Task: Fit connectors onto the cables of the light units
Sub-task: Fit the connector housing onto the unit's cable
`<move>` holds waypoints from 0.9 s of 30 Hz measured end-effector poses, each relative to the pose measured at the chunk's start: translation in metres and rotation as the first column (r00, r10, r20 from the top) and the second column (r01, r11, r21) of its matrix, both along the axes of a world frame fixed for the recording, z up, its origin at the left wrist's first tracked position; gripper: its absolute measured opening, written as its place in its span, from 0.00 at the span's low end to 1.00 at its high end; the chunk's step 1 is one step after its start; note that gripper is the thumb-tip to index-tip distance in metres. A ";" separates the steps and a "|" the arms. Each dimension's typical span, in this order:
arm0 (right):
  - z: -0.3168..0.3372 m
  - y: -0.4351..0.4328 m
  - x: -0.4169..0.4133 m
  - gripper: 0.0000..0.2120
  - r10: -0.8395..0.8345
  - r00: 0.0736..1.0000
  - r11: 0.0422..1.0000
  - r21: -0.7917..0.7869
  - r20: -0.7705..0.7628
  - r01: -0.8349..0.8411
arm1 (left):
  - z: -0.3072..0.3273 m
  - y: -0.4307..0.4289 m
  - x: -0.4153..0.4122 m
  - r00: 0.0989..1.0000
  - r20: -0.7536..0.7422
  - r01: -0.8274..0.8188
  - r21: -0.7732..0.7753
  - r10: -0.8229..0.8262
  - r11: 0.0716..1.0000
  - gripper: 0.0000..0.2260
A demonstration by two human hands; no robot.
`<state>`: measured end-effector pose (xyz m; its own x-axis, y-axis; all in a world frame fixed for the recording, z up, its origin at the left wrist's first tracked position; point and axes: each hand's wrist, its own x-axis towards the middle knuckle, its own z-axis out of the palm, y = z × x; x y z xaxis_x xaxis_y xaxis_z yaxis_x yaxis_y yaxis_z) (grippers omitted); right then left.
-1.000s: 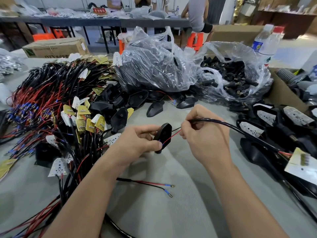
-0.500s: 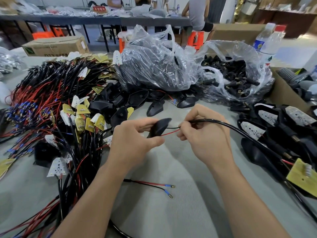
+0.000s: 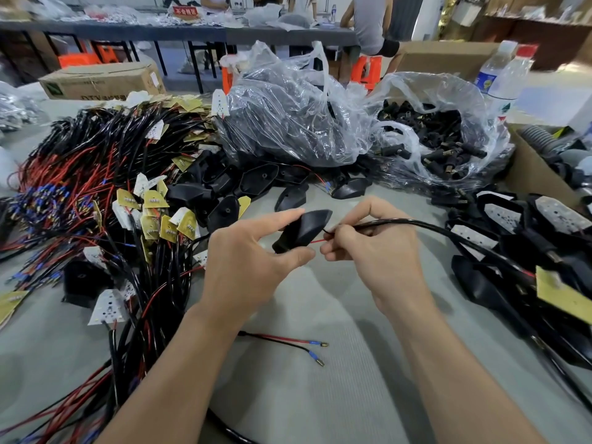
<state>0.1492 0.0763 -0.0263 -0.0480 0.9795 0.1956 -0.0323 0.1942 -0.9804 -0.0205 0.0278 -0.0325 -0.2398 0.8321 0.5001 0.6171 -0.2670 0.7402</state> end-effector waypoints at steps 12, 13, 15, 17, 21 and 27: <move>0.000 0.000 0.003 0.15 0.071 0.995 0.995 -0.071 0.071 -0.066 | 0.000 0.004 0.000 0.994 0.106 -0.028 -0.009 0.029 1.000 0.24; 0.000 0.000 0.003 0.15 0.098 0.992 0.992 -0.089 0.077 -0.091 | 0.001 0.006 0.000 0.989 0.147 0.012 -0.026 -0.008 1.000 0.23; 0.001 -0.002 0.001 0.13 0.131 0.986 0.987 -0.106 0.105 -0.120 | 0.002 0.008 -0.001 0.969 0.239 0.083 -0.049 -0.069 0.995 0.20; 0.002 -0.005 -0.002 0.09 0.132 0.988 0.987 -0.100 0.078 -0.124 | 0.002 0.010 -0.004 0.945 0.313 0.127 -0.072 -0.099 0.989 0.20; 0.008 -0.009 -0.007 0.07 0.087 0.995 0.996 -0.019 -0.043 -0.088 | 0.001 0.011 -0.005 0.929 0.343 0.185 -0.102 -0.140 0.978 0.20; 0.006 -0.009 -0.010 0.09 -0.044 0.992 0.999 0.005 -0.122 0.045 | 0.000 0.012 -0.004 0.922 0.336 0.266 -0.191 -0.192 0.945 0.22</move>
